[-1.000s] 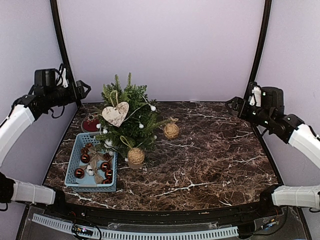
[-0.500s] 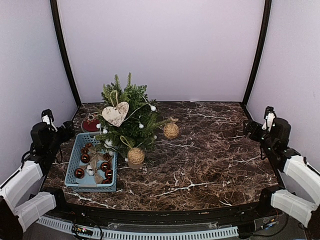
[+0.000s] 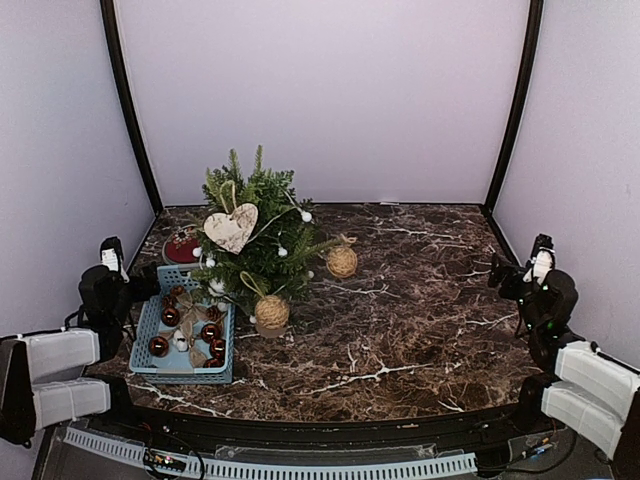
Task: Decorate the small christmas tree
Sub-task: Reset both arms
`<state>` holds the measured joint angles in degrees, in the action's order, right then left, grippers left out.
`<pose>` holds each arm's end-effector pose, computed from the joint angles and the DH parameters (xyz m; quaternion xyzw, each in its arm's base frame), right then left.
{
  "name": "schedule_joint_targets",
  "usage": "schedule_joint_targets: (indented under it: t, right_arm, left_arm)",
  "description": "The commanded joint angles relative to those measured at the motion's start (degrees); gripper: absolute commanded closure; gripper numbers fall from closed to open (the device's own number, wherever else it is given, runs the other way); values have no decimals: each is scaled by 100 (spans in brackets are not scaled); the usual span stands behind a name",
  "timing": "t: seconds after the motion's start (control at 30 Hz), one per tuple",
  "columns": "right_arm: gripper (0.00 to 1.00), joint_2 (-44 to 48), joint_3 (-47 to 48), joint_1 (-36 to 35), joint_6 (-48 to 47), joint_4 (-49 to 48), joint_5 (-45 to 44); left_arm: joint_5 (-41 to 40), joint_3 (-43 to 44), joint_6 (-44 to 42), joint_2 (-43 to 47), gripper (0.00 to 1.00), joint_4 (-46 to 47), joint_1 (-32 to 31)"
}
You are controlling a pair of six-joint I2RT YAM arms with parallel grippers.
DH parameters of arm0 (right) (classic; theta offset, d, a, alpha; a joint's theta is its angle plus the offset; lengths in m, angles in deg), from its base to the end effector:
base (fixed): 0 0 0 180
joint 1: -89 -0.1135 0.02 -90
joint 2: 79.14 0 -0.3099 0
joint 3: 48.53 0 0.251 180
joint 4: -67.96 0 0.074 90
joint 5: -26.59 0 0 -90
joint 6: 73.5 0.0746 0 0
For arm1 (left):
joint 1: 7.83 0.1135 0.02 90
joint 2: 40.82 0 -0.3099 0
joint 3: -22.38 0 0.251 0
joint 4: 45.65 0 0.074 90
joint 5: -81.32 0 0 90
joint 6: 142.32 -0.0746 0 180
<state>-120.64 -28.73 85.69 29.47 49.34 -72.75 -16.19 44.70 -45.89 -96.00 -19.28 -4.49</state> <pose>0.1689 -0.0024 0.2181 0.1167 0.7162 0.0386 0.6870 0.2000 0.0214 0.2150 -0.1068 0.7380 0.0309 0.6656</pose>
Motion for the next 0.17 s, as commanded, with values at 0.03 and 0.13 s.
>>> schedule_joint_targets:
  t: [0.03,0.13]
  right_arm:
    - [1,106,-65,31,-100,-817,-62]
    - [1,51,-155,24,-97,-945,-94]
  left_arm:
    - [156,-1,-125,-98,1,584,17]
    - [43,66,-10,-228,1,539,15]
